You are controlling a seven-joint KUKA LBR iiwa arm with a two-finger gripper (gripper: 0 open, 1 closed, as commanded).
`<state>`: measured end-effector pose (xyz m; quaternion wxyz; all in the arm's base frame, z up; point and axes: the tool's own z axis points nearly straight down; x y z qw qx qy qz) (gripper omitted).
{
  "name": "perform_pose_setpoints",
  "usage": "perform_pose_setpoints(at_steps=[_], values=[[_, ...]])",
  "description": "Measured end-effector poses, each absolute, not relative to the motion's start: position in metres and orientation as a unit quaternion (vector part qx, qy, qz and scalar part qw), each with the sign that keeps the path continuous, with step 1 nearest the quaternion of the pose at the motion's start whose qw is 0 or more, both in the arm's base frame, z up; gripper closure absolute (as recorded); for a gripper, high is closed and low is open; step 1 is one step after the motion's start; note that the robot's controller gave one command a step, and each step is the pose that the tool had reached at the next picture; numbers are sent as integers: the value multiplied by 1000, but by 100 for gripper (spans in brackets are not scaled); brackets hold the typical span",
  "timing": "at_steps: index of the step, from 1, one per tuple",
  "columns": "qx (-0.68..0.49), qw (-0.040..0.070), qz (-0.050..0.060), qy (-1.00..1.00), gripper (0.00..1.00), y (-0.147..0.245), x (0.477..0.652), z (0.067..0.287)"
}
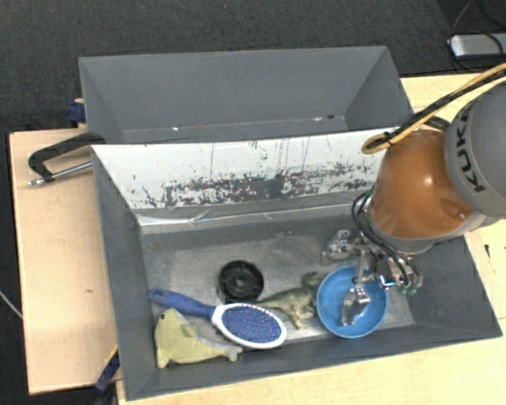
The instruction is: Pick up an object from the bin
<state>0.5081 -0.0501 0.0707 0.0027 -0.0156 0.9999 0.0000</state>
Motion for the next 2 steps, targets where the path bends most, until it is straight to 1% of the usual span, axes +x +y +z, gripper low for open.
perform_pose_setpoints(at_steps=[1,2], values=[[-16,11,0,1000,100,-50,514,78],[14,8,0,1000,100,-51,521,233]])
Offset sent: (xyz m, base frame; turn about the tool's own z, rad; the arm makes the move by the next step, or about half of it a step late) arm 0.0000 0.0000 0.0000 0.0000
